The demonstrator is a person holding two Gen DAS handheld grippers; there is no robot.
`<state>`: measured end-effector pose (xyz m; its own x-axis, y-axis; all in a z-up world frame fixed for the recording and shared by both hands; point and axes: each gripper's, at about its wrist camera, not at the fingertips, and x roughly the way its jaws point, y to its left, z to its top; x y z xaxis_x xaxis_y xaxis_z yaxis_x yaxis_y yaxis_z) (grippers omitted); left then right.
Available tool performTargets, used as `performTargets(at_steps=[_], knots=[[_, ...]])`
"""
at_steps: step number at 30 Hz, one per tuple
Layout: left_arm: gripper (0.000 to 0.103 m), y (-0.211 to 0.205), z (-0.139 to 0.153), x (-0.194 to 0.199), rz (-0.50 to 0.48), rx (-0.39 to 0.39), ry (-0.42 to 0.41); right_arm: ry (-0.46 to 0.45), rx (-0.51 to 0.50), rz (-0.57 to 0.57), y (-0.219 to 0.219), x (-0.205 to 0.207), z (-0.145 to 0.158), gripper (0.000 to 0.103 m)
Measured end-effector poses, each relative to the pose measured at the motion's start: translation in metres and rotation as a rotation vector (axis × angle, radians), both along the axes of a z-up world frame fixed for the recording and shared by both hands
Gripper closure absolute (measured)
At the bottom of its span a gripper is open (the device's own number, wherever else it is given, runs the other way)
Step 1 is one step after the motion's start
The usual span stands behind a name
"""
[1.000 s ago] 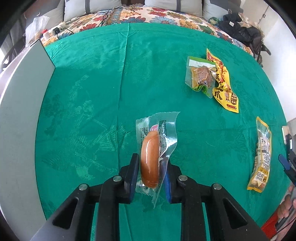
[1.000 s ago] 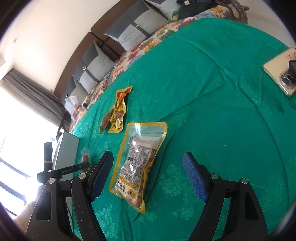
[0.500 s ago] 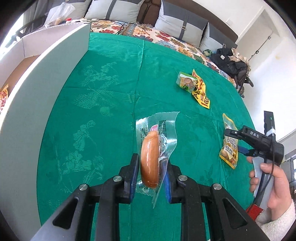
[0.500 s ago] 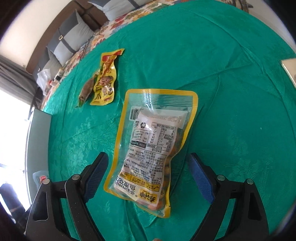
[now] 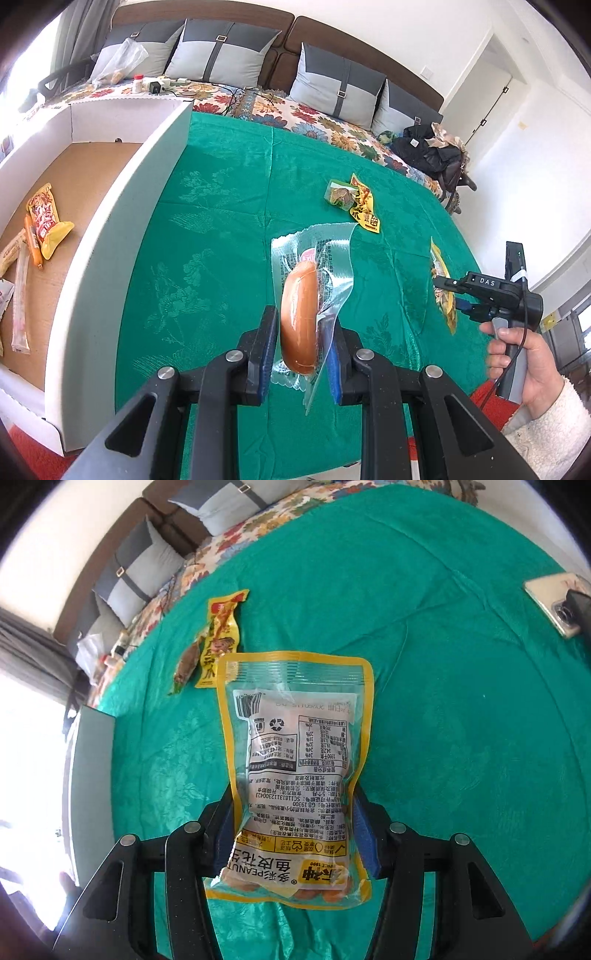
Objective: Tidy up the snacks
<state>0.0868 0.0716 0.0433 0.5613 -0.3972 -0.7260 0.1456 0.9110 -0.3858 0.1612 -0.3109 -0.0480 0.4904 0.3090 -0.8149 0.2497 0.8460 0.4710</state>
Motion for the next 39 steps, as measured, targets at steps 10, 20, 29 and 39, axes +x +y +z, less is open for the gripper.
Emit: performTargets(at_steps=[10, 20, 29, 39], knots=[[0.08, 0.115, 0.075, -0.008, 0.177, -0.157, -0.085, -0.189, 0.02, 0.471, 0.209, 0.004, 0.101, 0.045], [0.014, 0.261, 0.038, -0.011, 0.521, 0.231, 0.059, -0.288, -0.006, 0.856, 0.453, -0.012, 0.133, 0.016], [0.01, 0.239, 0.013, -0.046, 0.548, 0.117, -0.004, -0.306, -0.259, 0.776, 0.345, -0.016, 0.06, 0.016], [0.0, 0.038, 0.015, 0.004, 0.156, 0.155, -0.041, -0.209, -0.58, 0.462, 0.113, -0.014, -0.022, 0.016]])
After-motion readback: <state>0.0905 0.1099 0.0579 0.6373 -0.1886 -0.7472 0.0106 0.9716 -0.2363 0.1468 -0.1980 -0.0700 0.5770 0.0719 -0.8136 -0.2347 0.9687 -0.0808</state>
